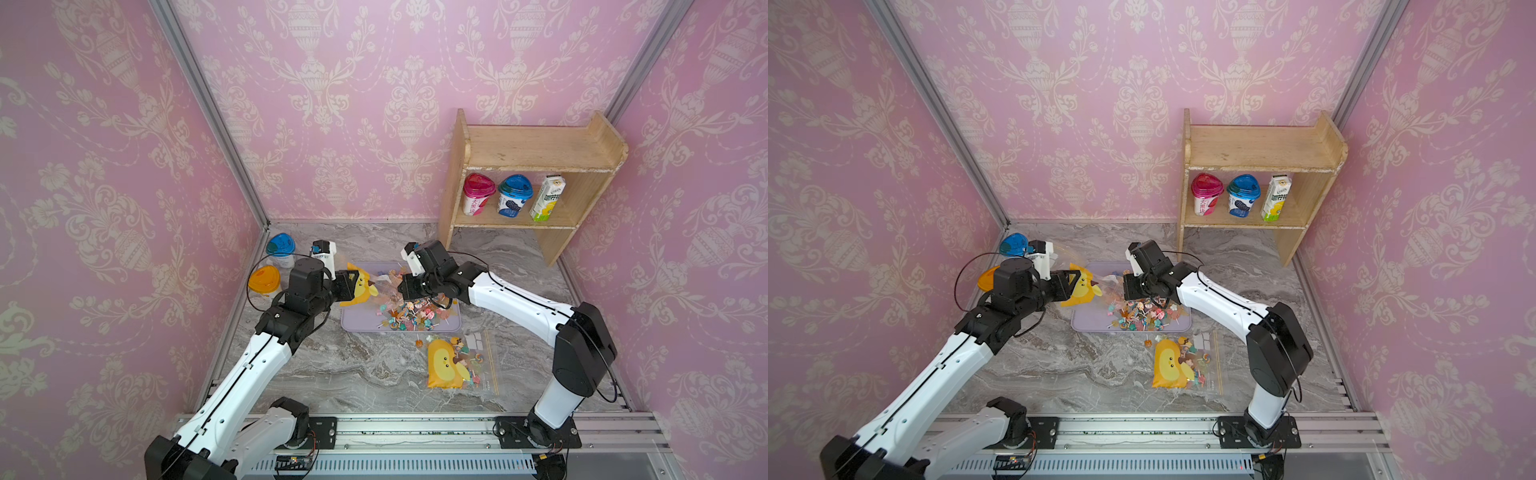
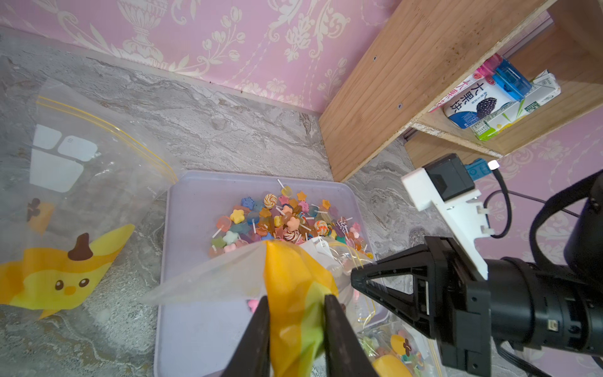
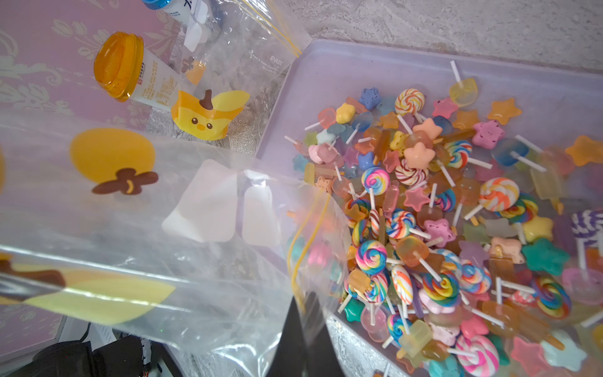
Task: Pour candies out of the ziploc bag
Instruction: 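Pour the candies out of the ziploc bag onto the tray.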
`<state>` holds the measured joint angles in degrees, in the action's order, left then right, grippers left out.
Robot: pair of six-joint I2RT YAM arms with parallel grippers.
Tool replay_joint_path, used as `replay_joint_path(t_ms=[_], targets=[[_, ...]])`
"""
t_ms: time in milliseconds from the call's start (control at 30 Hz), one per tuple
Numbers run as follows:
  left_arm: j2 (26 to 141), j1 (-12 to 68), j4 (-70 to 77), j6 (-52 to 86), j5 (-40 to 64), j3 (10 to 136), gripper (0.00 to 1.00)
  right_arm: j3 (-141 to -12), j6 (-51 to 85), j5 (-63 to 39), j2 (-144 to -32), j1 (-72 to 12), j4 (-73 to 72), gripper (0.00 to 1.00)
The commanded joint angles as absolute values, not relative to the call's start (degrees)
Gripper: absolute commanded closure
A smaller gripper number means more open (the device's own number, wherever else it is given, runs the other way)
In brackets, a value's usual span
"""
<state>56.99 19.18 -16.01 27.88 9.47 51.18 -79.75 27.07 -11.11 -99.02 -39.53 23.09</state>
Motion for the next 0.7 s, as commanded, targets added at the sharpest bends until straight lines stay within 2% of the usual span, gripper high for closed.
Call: replay_joint_path(t_ms=[0, 167, 667], targets=[[55.29, 18.11, -15.29, 26.07, 6.0, 53.69, 1.0, -80.62, 27.19, -9.09, -101.29, -39.62, 26.69, 1.0], [54.29, 18.11, -14.85, 26.66, 5.97, 50.63, 1.0, -80.14, 27.55, -9.23, -102.39, -40.51, 26.28, 1.0], [53.09, 17.85, -17.12, 24.64, 4.23, 53.06, 1.0, -84.39, 27.07, -8.79, -104.06, -41.72, 28.11, 0.99]])
